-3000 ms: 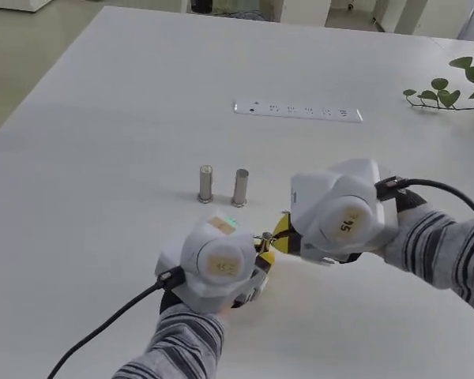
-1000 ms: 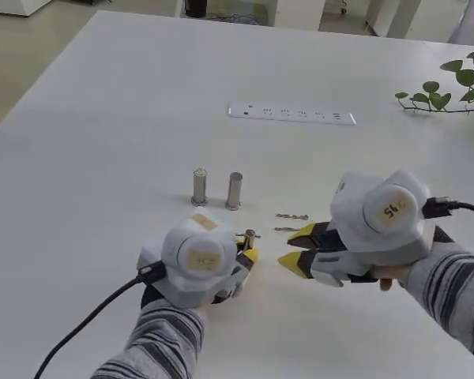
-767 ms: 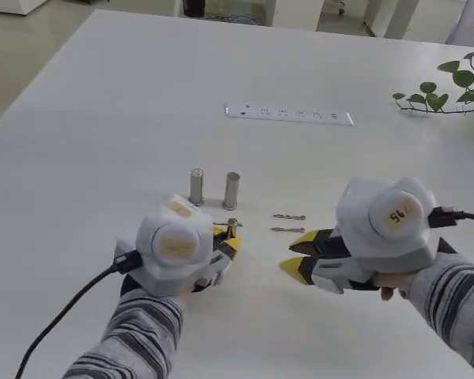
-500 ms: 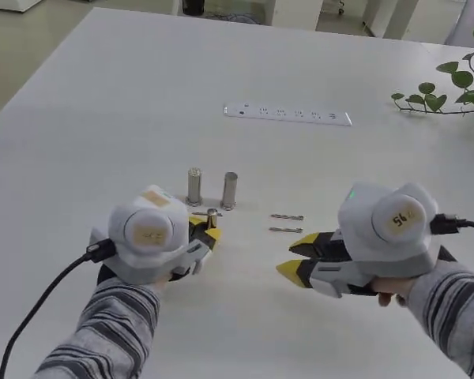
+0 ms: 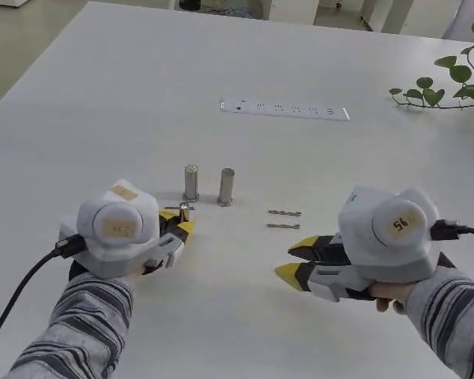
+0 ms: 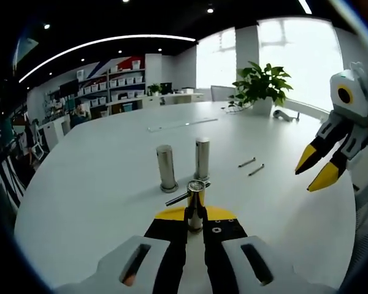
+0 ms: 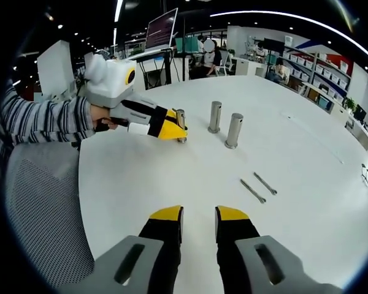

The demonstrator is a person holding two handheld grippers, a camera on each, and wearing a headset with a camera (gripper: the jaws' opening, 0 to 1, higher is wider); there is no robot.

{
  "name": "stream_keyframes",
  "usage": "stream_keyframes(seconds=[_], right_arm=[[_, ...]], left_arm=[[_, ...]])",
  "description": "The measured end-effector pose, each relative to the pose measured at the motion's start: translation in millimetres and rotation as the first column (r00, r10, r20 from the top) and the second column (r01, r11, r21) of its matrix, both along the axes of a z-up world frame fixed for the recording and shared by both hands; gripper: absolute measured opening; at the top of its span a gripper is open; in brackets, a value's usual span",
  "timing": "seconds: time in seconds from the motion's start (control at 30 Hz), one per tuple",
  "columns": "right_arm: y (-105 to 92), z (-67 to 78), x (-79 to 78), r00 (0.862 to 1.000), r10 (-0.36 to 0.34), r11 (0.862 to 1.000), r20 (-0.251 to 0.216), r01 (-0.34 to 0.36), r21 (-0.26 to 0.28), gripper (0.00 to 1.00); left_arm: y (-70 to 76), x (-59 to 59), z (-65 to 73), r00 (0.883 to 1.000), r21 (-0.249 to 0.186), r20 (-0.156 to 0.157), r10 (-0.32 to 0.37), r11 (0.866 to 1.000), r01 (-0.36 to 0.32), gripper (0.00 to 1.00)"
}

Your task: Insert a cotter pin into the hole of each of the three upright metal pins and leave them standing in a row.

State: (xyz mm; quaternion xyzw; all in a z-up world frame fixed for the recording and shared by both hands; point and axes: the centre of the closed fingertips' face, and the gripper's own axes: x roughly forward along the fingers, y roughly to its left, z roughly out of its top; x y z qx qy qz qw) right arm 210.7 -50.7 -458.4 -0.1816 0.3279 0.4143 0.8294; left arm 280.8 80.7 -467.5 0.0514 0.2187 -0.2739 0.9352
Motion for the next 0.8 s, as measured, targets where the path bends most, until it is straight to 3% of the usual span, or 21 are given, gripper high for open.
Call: stream_keyframes(seconds=[0.47,0.8], right_arm=[[0.4,2.0,0.9,0.999,-0.036,0.998,-0.002,0.036,0.046,0.19],[1.4,1.0,0.6,0.999,-0.045,0.998,-0.013,0.046,0.050,0.19]], left_arm=[[1.7,-1.0,-2.8,1.000,-0.028,-0.010,0.006,1.000,-0.007,0.05],[1.0,-1.6,-2.9,1.000,-0.045,-0.021,0.007,0.999,-0.008,0.06]])
